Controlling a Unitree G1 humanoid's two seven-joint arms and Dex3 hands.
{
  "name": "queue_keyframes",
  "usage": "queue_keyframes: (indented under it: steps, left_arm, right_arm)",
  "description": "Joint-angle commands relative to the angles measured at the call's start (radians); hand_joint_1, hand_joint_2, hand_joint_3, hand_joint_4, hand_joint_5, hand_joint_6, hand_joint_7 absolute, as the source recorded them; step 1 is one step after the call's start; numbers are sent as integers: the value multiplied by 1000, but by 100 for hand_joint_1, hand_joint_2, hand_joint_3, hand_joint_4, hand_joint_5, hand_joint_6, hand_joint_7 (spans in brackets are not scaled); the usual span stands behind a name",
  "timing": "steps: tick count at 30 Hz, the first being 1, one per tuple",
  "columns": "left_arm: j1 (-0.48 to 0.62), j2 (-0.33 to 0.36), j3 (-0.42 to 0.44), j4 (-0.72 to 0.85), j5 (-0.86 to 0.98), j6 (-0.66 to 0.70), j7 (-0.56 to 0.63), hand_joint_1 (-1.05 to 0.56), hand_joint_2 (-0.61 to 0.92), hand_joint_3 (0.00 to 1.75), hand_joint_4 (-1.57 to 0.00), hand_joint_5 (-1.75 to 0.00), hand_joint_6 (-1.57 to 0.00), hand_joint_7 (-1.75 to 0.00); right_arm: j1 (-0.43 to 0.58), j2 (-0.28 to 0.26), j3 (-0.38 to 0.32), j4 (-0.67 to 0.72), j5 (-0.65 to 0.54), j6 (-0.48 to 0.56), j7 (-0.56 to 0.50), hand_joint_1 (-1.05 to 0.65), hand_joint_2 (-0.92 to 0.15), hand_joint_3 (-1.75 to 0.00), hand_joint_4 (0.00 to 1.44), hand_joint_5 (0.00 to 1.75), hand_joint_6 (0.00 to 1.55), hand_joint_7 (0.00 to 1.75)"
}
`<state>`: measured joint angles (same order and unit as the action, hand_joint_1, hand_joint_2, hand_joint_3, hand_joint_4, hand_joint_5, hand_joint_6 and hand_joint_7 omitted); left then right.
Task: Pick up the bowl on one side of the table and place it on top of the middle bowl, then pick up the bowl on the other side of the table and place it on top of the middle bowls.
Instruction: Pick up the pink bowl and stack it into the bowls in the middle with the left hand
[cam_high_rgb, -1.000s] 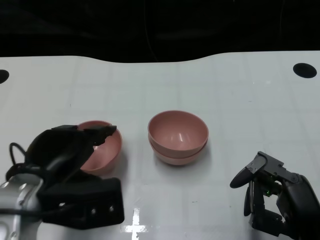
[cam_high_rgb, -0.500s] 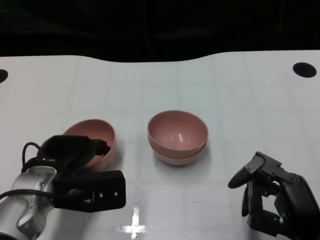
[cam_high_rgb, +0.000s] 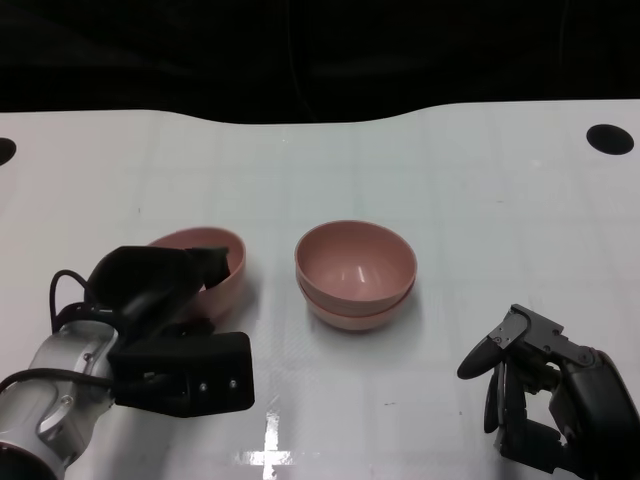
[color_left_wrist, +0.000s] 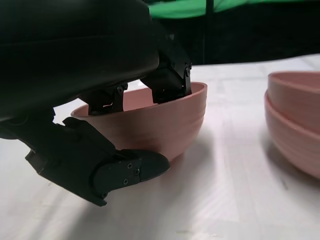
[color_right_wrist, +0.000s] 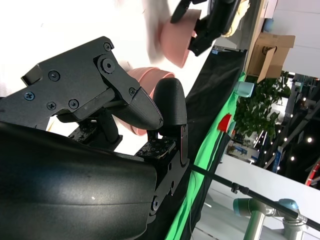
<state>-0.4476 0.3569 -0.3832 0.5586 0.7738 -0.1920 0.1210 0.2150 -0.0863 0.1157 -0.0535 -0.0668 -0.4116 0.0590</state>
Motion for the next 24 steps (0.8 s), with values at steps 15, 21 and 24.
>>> queue_keyframes:
  steps: [15,21,24]
  left_arm:
    - [-73,-27,35,-78,-45,-177,196,-19,43,114,-91,-175,-75,-154]
    - [-129,-74,18,-18,-80,-279,182,-17,42,115,-89,-175,-80,-140]
    - [-171,-93,-8,24,-70,-319,174,-19,46,112,-87,-175,-78,-147]
  right_arm:
    - [9,-1,-11,-4,0,4,4,-10,-42,-141,86,175,77,147]
    - [11,-2,-7,1,1,0,9,-10,-41,-141,86,175,78,148]
    - [17,1,-3,-5,-1,7,9,-11,-41,-141,86,175,78,148]
